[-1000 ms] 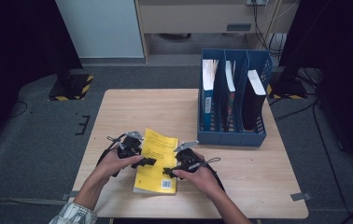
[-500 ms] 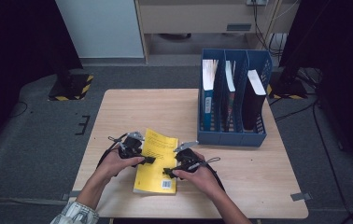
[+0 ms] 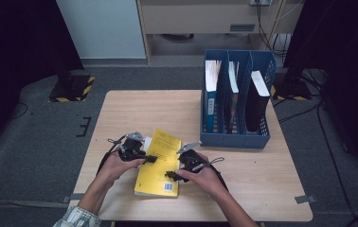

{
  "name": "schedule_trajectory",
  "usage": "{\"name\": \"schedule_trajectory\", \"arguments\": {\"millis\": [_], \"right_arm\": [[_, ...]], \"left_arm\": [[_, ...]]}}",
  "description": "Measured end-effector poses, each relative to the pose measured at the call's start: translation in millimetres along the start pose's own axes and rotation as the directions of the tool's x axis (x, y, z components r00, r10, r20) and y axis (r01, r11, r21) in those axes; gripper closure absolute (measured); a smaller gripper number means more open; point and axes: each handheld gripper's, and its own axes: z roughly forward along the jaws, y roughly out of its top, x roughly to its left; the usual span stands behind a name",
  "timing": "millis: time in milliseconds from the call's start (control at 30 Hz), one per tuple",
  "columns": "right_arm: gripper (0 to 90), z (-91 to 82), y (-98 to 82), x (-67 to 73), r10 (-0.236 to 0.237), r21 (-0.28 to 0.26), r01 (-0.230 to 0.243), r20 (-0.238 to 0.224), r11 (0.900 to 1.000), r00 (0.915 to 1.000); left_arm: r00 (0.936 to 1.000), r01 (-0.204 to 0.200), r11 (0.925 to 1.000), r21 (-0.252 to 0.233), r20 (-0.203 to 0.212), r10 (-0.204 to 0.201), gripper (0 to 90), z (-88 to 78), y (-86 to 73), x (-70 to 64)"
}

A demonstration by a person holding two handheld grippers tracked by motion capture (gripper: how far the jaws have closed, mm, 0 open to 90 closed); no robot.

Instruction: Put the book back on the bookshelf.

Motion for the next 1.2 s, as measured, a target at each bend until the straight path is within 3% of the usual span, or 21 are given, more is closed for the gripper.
{"name": "schedule_trajectory", "arguments": {"millis": [367,600,733,867,1033,1200], "right_arm": [[5.5,-1.0,1.6,-11.1,0.026,-0.008,-0.026,-0.042,1.000,0.9988],[4.5,0.6,3.1,-15.7,0.038,-0.017,-0.040,-0.116,0.999,0.9926],[12.6,-0.1,4.6,-20.4,0.071,-0.025,-0.076,-0.156,0.997,0.9853],[23.1,-5.2,7.0,-22.4,0.102,-0.039,-0.109,-0.162,0.993,0.9816],[32.0,-14.6,17.9,-18.9,0.075,-0.075,-0.087,-0.149,0.993,0.9859],[36.7,-25.2,35.2,-10.2,0.018,-0.095,-0.028,-0.109,0.995,0.9938]], "left_arm": [[0.9995,-0.008,0.9987,-0.050,0.031,0.010,83.0,-9.5,4.9,-3.9],[0.9980,-0.017,0.9976,-0.067,0.060,0.021,84.7,-15.4,7.2,-7.3],[0.9982,-0.028,0.9982,-0.054,0.052,0.031,84.7,-17.2,5.2,-5.8],[0.9980,-0.047,0.9985,-0.030,0.040,0.048,84.3,-19.9,1.4,-3.1],[0.9978,-0.056,0.9982,-0.019,0.033,0.057,83.5,-27.3,-3.2,2.3],[0.9982,-0.053,0.9973,-0.050,0.025,0.055,83.2,-34.8,-5.3,5.9]]}}
